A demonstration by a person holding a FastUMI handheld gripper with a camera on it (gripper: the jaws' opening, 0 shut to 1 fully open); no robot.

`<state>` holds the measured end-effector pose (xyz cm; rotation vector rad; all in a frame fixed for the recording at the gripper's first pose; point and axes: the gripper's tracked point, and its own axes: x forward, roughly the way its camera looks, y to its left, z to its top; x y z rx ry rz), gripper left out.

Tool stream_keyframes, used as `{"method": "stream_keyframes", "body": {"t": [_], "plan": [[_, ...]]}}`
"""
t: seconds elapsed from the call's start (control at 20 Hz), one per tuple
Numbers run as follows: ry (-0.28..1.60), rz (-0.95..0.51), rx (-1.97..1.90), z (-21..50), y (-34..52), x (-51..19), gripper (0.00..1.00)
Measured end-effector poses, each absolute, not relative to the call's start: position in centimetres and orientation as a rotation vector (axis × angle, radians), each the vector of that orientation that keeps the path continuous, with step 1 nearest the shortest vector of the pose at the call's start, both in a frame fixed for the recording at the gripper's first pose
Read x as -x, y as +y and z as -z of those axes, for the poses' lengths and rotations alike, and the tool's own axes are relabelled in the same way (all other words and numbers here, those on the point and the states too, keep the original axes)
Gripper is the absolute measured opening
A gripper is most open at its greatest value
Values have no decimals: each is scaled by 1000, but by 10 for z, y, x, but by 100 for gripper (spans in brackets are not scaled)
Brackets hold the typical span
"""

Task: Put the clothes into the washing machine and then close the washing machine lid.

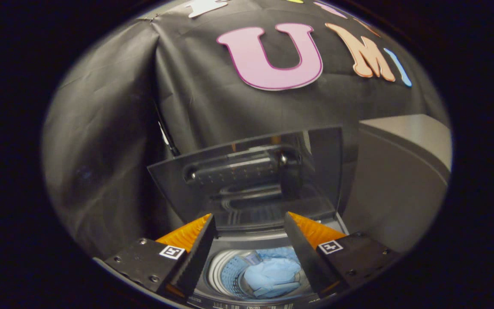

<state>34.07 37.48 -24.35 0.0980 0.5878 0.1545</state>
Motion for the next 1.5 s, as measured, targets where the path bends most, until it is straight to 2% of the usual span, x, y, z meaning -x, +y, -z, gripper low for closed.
{"method": "stream_keyframes", "body": {"t": [0.6, 0.9, 1.1, 1.25, 1.5], "plan": [[353, -127, -4, 161, 380, -451, 96], [301, -113, 52, 178, 387, -470, 97], [401, -63, -13, 224, 388, -470, 97], [357, -61, 101, 223, 390, -475, 97], [345, -90, 81, 222, 386, -474, 97]]}}
